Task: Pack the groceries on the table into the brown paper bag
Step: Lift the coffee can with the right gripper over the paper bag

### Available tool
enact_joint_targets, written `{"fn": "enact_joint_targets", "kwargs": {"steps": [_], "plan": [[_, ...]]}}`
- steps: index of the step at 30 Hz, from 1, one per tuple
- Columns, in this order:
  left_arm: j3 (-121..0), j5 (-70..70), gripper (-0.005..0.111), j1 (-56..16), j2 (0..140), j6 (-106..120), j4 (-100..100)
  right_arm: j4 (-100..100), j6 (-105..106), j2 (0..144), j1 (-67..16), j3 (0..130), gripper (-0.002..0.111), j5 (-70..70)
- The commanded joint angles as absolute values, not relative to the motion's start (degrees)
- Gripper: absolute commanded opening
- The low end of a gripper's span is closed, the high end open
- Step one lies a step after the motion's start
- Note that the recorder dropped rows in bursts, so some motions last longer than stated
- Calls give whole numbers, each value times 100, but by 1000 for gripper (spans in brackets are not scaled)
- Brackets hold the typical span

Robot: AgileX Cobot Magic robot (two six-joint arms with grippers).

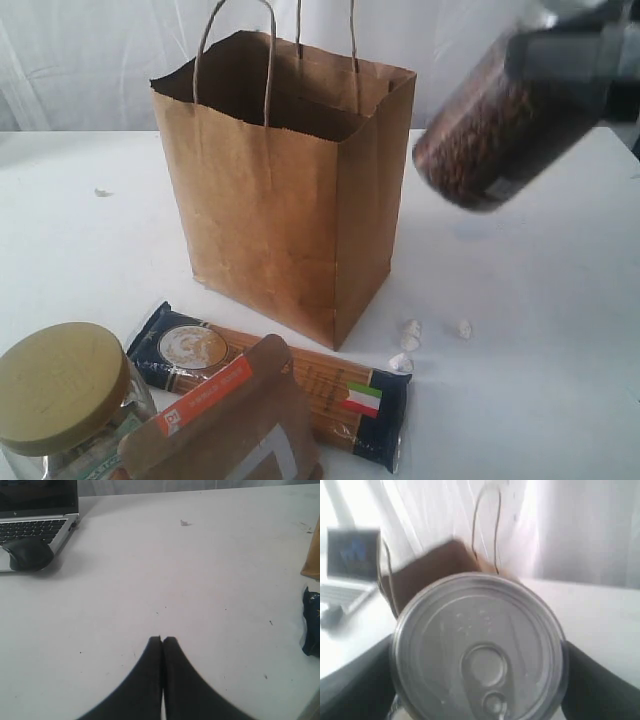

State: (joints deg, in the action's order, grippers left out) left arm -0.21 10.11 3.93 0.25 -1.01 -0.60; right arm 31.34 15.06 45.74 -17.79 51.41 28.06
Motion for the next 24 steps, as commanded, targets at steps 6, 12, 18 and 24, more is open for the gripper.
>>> {"fn": "enact_joint_targets", "kwargs": {"steps": [6,12,18,24], "plan": [[0,983,0,398,0,-109,-102,4308,1489,5192,-1784,5870,22,1687],[0,983,0,398,0,-109,-102,5305,2521,6238,-2326,6480,22,1296],[0,983,0,398,0,-109,-102,5295,3338,7081,-2951,6750,22,200],[0,983,0,398,0,-109,-102,5242,3483,7514,-3097,6750,22,-410]]}}
